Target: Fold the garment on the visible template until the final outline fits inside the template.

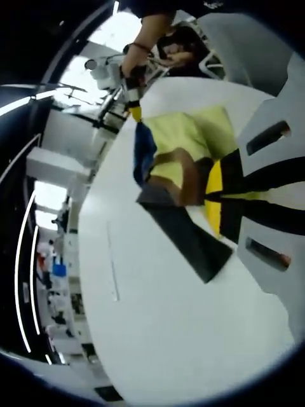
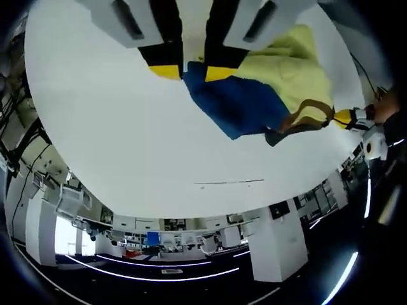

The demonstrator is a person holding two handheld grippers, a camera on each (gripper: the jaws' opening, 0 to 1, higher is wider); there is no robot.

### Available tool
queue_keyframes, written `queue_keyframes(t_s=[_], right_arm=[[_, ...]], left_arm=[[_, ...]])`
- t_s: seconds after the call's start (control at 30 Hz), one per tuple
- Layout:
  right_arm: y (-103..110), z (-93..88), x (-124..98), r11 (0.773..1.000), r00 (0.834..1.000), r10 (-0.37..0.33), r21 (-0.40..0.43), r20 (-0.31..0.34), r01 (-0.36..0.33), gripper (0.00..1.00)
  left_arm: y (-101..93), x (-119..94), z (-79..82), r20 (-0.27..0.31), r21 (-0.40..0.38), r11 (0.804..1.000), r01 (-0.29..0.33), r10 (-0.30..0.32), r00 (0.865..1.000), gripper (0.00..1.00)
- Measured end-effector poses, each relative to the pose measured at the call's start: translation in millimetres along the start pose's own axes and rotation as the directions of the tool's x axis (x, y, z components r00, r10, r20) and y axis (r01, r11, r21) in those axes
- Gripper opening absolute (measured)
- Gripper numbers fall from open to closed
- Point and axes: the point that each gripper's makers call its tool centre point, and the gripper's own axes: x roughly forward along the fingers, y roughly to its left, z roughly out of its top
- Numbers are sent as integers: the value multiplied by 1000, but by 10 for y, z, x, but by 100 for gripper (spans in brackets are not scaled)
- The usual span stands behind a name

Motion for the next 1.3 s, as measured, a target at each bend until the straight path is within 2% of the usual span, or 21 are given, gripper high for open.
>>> queue_keyframes(t_s=[0.07, 0.13, 0.3, 0.53, 0.6, 0.73, 0.77, 0.9, 1.0, 1.1, 1.17, 1.3], right_arm=[[57, 87, 0, 999, 999, 29, -36, 18, -28, 21], [117, 167, 3, 996, 998, 59, -72, 31, -56, 27], [352, 332, 55, 973, 986, 163, -173, 41, -154, 30], [711, 420, 227, 912, 952, 305, -287, -4, -293, 31], [803, 422, 288, 888, 937, 348, -313, -19, -336, 31], [904, 385, 402, 861, 922, 384, -340, -54, -379, 29], [939, 366, 439, 847, 915, 399, -356, -67, -395, 28], [1028, 348, 538, 828, 891, 447, -338, -82, -446, 25], [1097, 338, 628, 825, 864, 496, -263, -84, -500, 25], [1115, 327, 697, 812, 855, 510, -276, -95, -515, 24], [1141, 297, 723, 797, 841, 529, -275, -112, -538, 24], [1113, 204, 799, 789, 835, 528, -276, -155, -549, 23]], left_arm=[[-11, 8, -3, -2, 6, 1000, -1, 1, 1000, 0], [-20, 12, -7, -1, 5, 1000, -1, 1, 1000, 0], [-26, 21, -7, 9, -4, 1000, -4, 4, 1000, 0], [-31, 23, 4, 16, -11, 1000, 0, 0, 1000, 0], [-35, 21, 8, 18, -8, 1000, 3, -2, 1000, 0], [-31, 19, 22, 29, -14, 1000, 3, -2, 1000, 0], [-31, 20, 25, 32, -18, 1000, 2, -2, 999, 0], [-31, 22, 29, 42, -35, 999, 3, -1, 999, 0], [-15, 17, 44, 57, -56, 998, 3, 1, 998, 0], [-2, 21, 51, 64, -65, 998, -1, 5, 998, 0], [-2, 28, 57, 66, -68, 998, 0, 5, 998, 0], [-1, 42, 57, 60, -60, 998, -2, 5, 998, 0]])
